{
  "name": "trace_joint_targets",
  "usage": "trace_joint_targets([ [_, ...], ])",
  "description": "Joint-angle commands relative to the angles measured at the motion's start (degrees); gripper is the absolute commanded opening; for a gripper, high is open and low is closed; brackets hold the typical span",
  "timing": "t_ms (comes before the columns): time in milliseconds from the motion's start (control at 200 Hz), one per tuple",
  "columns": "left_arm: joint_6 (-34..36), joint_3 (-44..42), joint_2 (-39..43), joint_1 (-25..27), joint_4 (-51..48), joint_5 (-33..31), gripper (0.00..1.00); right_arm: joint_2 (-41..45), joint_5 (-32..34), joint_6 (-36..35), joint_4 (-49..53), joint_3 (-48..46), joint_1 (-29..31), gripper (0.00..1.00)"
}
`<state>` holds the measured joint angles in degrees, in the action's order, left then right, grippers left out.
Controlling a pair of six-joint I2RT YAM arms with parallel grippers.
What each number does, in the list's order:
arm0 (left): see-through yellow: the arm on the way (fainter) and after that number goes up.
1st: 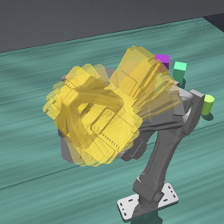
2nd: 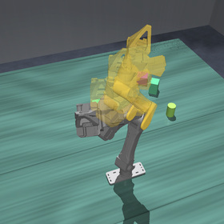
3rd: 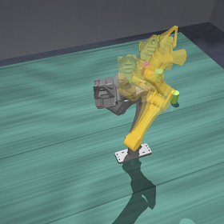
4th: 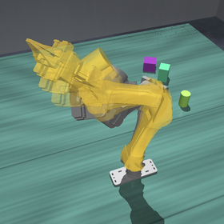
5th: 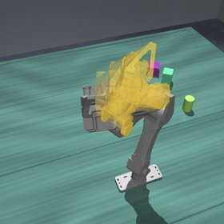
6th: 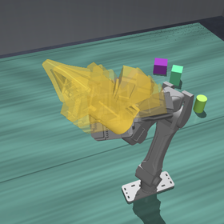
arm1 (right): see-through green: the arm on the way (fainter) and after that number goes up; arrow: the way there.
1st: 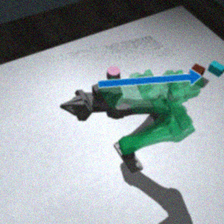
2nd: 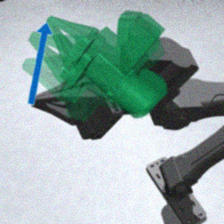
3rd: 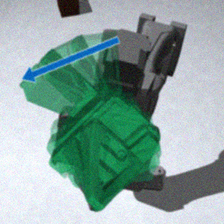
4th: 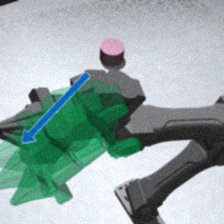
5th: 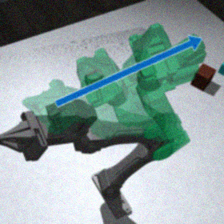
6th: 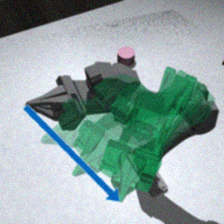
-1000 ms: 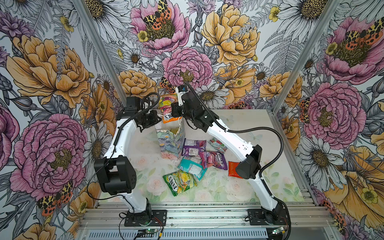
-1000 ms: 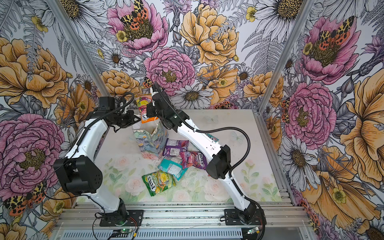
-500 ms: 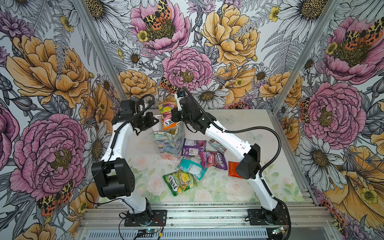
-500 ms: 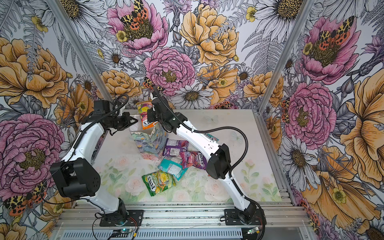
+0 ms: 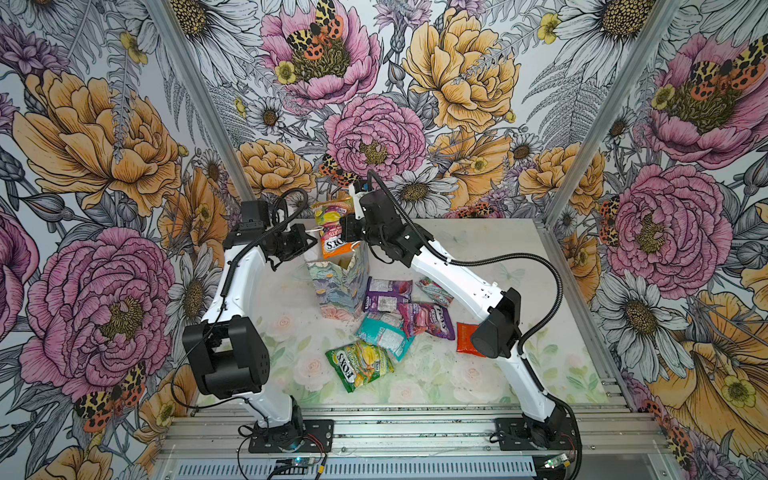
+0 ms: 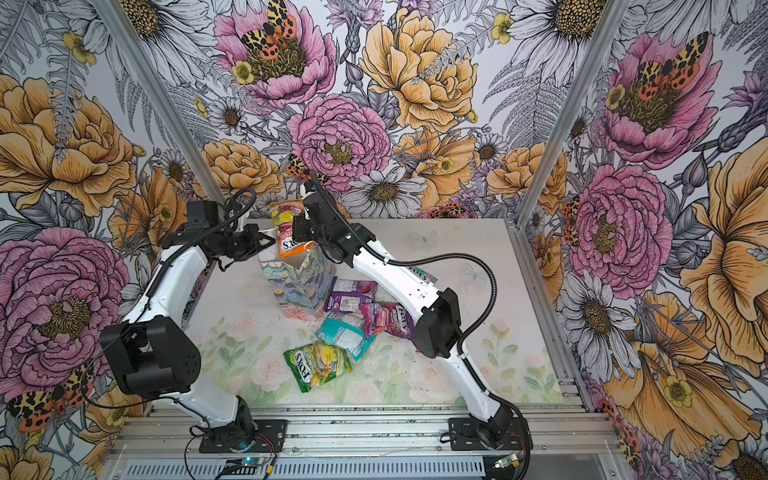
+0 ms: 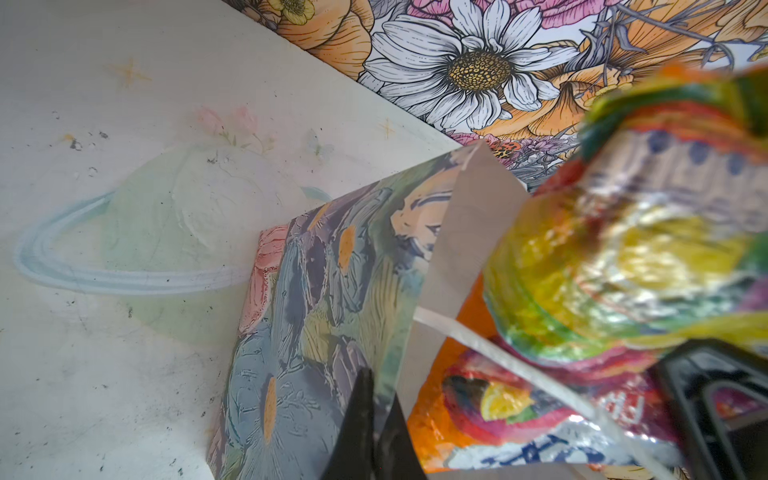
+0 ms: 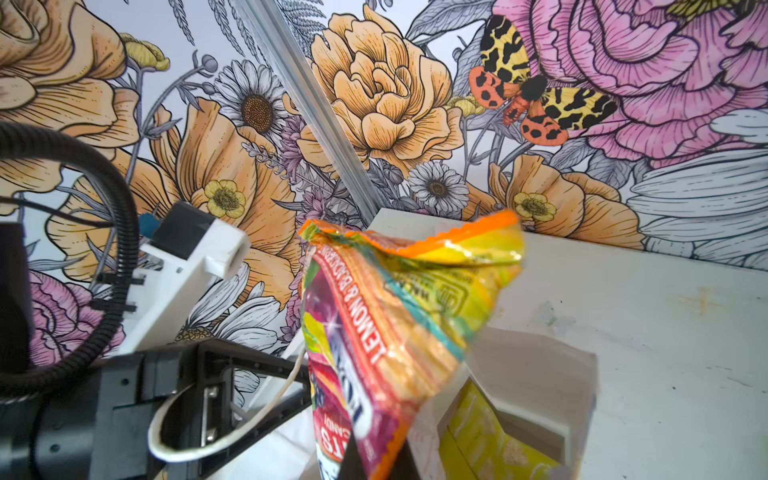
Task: Place the snacks into the paper bag
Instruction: 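Lower the orange packet into the bag opening held by the left gripper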
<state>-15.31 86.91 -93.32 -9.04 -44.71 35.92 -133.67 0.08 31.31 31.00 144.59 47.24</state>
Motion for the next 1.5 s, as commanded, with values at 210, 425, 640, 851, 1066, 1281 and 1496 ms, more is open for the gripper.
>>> trace_joint_targets([
  [210, -1.5, -1.2, 2.1, -1.1, 1.8, 3.1, 0.0, -2.0, -3.8, 4.2, -2.6, 3.5, 0.8, 0.0],
  [425, -1.9, -1.5, 2.5, -1.3, 2.4, 3.3, 0.0, -2.7, -5.3, 5.9, -2.7, 3.5, 0.9, 0.0],
  [640, -2.0, -1.7, 2.5, -1.1, 2.7, 3.4, 0.0, -5.4, -5.7, 6.2, -2.6, 7.5, 1.0, 0.0],
  [851, -2.1, -1.7, 2.4, -1.0, 2.6, 3.5, 0.0, -6.8, -5.8, 6.1, -2.7, 10.2, 1.1, 0.0],
  [1066, -2.0, -1.7, 2.5, -0.7, 2.7, 3.5, 0.0, -8.4, -6.7, 6.2, -2.9, 13.5, 1.2, 0.02],
  [1281, -2.1, -1.7, 2.3, -0.8, 2.6, 3.7, 0.0, -8.9, -7.8, 6.6, -3.8, 13.5, 1.5, 0.05],
  [1496, -2.1, -1.7, 2.4, -0.7, 2.6, 3.7, 0.0, -8.5, -8.3, 6.4, -5.1, 13.7, 1.6, 0.07],
])
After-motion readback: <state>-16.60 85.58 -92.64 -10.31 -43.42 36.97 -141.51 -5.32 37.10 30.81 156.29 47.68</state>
